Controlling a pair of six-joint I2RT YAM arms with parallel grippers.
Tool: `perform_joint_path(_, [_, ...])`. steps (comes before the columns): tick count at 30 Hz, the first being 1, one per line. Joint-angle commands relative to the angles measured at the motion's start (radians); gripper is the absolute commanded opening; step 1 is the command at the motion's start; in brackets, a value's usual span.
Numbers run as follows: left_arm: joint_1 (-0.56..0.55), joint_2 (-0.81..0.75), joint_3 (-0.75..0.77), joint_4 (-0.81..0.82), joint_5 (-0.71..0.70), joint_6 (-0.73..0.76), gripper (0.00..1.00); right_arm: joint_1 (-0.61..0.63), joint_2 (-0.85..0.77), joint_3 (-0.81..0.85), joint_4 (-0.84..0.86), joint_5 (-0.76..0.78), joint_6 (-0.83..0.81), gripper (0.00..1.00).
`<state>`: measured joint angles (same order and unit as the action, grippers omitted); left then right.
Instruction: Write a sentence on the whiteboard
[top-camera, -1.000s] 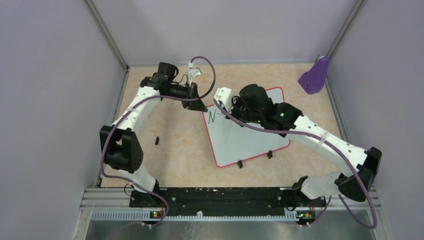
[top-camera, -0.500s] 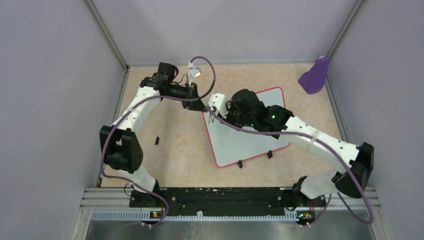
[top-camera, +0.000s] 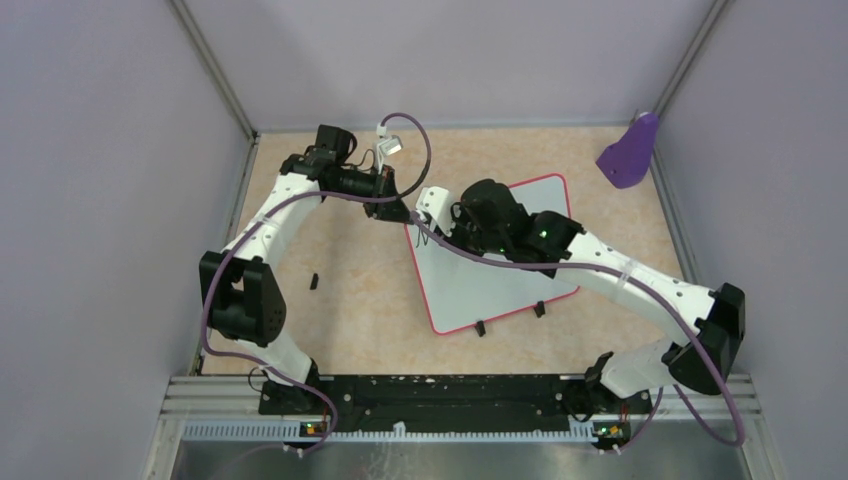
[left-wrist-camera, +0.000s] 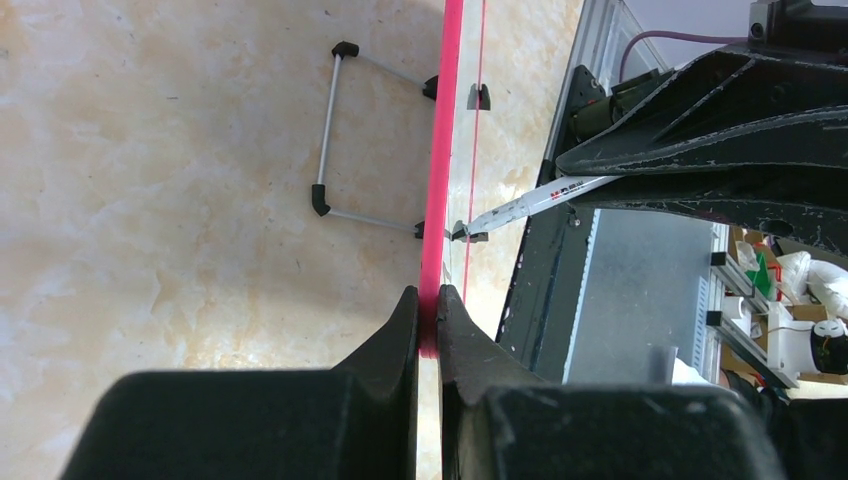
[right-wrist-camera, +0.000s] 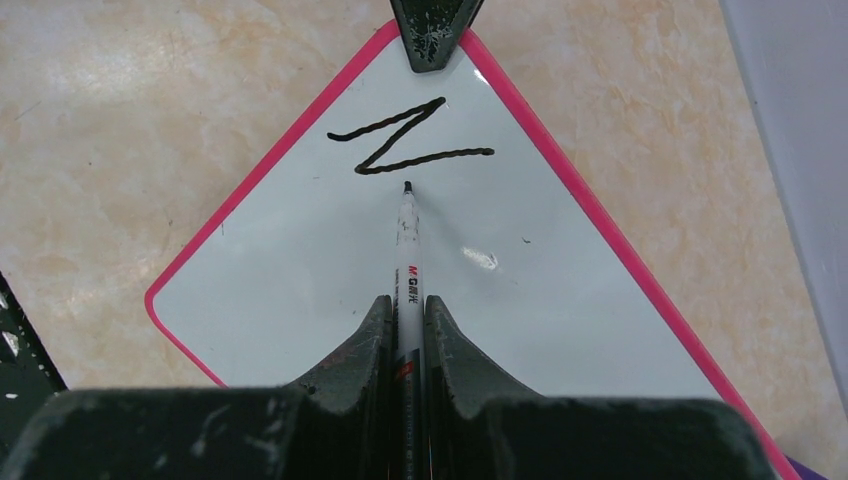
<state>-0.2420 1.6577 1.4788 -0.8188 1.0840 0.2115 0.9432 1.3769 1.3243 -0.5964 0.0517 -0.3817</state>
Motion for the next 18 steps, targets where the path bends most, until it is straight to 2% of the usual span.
perform_joint_path(1, [-0.008, -0.019, 0.0, -0.01, 0.008, 0.008, 0.0, 0.004, -0.007, -0.01, 0.023, 0.044, 0.005, 0.0])
perform_joint_path(18, [-0.01, -0.016, 0.002, -0.012, 0.006, 0.004, 0.0, -0.049, -0.047, -0.007, -0.01, 0.056, -0.002, 0.0])
